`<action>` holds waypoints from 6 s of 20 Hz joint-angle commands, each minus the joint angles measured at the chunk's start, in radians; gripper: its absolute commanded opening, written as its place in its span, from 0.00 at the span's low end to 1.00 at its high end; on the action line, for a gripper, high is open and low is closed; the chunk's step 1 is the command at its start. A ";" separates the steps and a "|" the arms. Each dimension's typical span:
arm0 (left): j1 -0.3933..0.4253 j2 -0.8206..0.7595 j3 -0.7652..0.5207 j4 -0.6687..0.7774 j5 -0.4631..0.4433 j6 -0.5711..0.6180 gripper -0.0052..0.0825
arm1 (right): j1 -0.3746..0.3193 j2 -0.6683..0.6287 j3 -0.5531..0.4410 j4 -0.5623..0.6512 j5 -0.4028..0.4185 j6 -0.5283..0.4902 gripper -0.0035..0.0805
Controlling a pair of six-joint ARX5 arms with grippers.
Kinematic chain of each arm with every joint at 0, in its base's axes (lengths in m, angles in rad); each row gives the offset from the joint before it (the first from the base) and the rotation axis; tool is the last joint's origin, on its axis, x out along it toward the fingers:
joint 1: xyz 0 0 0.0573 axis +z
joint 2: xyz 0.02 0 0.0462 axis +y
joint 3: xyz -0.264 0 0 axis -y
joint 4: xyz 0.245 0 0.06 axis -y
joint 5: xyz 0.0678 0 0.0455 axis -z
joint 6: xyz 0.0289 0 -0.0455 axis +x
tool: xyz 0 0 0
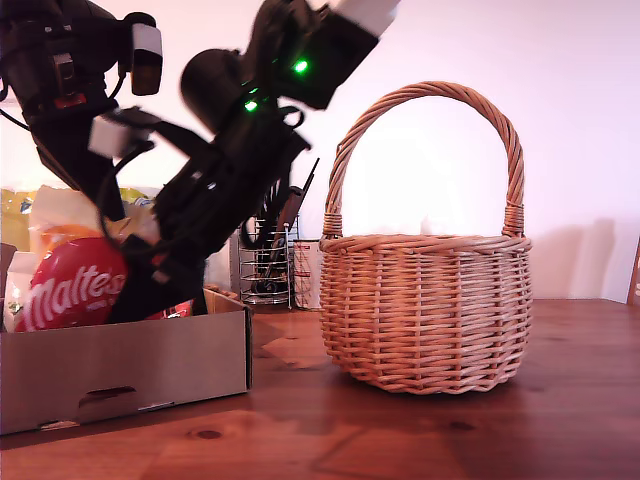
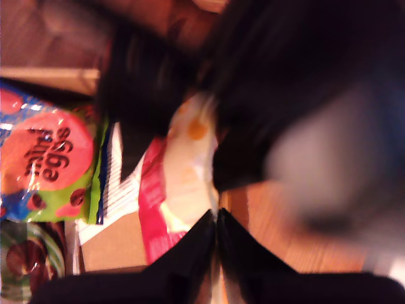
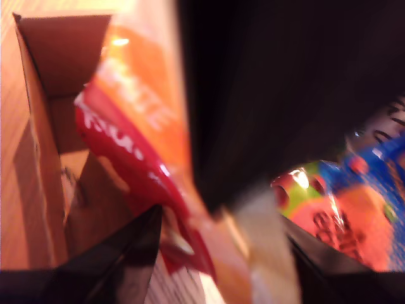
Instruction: Move the bags of Easter eggs from the cardboard box on the left into the woven basket on the right side.
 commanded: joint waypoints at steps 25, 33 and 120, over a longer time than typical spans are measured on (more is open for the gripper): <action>0.004 -0.129 -0.005 -0.036 -0.214 0.002 0.03 | 0.011 0.027 0.014 -0.034 0.047 0.084 0.03; 0.086 -0.293 -0.005 0.081 -0.400 -0.150 0.03 | 0.007 -0.032 0.022 -0.038 0.048 0.152 0.03; 0.150 -0.329 -0.051 0.338 -0.004 -0.233 0.03 | -0.094 -0.923 -0.451 -0.460 0.628 0.433 0.45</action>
